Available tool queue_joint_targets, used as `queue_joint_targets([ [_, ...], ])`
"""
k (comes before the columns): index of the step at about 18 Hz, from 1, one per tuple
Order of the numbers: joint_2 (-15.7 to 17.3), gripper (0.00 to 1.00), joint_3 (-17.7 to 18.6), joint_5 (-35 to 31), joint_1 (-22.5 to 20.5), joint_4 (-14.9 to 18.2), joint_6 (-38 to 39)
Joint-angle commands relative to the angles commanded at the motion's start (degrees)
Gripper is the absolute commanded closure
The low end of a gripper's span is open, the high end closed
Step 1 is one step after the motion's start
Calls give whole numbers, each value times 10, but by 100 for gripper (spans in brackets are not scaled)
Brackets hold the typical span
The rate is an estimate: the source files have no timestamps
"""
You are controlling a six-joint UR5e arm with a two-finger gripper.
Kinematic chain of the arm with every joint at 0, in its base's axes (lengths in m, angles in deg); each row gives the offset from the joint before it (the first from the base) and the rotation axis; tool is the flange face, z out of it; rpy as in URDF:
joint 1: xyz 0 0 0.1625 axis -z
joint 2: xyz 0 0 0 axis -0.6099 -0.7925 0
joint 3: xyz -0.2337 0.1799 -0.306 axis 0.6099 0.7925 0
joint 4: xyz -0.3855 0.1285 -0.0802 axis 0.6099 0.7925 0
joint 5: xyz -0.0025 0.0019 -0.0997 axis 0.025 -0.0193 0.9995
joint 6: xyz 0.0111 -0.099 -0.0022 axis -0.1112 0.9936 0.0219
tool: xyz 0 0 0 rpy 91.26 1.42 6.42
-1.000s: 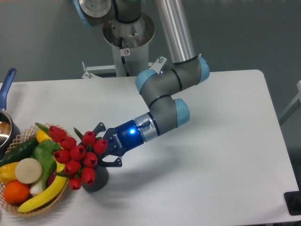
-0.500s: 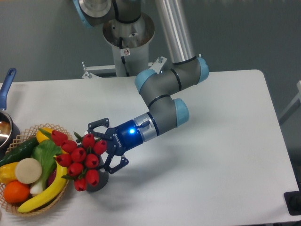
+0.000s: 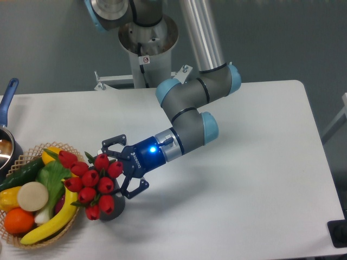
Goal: Insert the flowers into the vase
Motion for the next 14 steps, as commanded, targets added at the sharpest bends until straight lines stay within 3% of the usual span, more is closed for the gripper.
queue_joint_targets([
  [7,39,0,16,-20,-40,1,0],
  [14,105,0,21,-229,-91,2,2],
])
